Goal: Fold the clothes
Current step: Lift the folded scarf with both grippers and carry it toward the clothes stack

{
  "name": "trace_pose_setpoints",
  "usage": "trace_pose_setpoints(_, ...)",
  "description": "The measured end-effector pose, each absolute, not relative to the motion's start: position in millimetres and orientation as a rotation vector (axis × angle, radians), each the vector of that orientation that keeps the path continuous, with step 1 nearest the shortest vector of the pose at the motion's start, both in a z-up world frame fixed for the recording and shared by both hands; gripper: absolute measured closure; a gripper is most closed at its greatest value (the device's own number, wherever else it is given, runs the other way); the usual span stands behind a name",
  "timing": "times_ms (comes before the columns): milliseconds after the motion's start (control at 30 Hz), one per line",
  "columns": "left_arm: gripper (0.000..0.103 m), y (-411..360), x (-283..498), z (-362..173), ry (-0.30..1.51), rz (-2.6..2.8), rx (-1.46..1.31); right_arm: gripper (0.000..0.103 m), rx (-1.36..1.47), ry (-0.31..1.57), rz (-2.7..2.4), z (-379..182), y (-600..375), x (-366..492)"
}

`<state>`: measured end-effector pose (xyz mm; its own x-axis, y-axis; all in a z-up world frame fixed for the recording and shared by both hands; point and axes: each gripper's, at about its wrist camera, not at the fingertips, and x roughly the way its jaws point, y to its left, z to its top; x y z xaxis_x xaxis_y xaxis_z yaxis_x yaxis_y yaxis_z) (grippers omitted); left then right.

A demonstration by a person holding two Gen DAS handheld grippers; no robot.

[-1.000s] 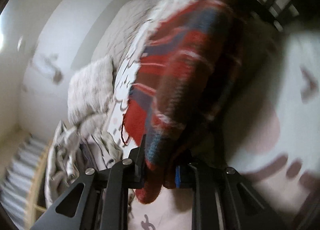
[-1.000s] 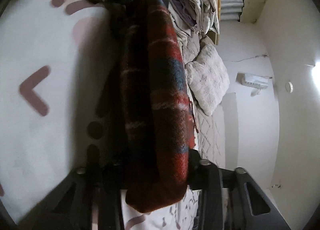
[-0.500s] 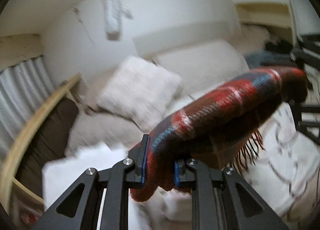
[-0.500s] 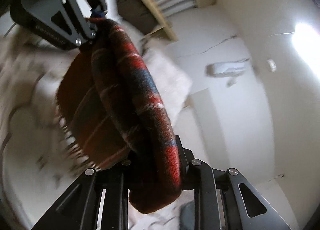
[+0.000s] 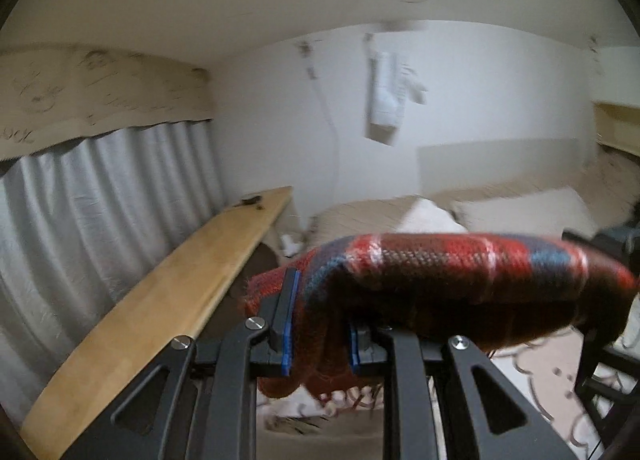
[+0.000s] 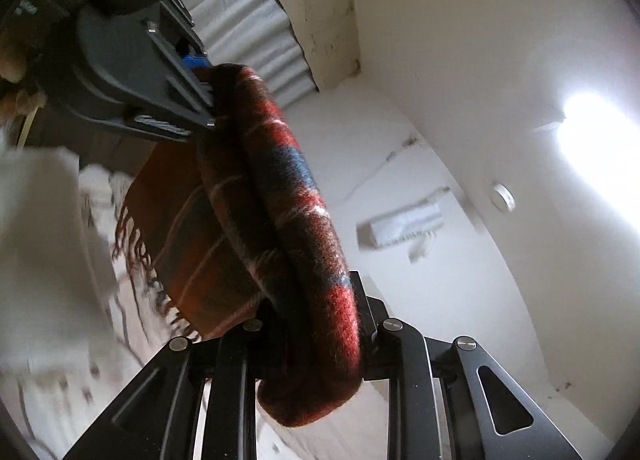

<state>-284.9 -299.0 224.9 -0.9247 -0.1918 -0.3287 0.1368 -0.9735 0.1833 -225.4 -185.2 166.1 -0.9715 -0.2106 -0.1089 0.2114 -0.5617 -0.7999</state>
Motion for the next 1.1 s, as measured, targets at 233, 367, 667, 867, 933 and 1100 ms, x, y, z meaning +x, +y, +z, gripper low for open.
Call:
trace_pose_setpoints(233, 0.083, -361, -306, 195, -0.134, -2.834, 0.589, 0.08, 0.033, 1.244, -2.524, 144, -260, -265)
trace_pose_setpoints(367, 0.083, -376, -310, 180, -0.105, -2.802, 0.621, 0.08, 0.017, 1.261, -2.498, 128, -280, -261)
trace_pose_setpoints(667, 0.083, -366, -230, 119, -0.359, -2.823, 0.585, 0.079, 0.037, 1.215, -2.448, 84, -269, -219)
trace_pose_setpoints(867, 0.083, -370, -160, 55, -0.531, -2.764, 0.646, 0.08, -0.061, 1.339, -2.315, 6, -267, -143)
trace_pose_setpoints(933, 0.083, -369, -141, 37, -0.613, -2.741, 0.666, 0.08, -0.087, 1.372, -2.295, -14, -268, -123)
trace_pose_setpoints(1100, 0.083, -374, -113, 1, -0.734, -2.712, 0.742, 0.08, -0.051, 1.368, -2.259, -53, -266, -89)
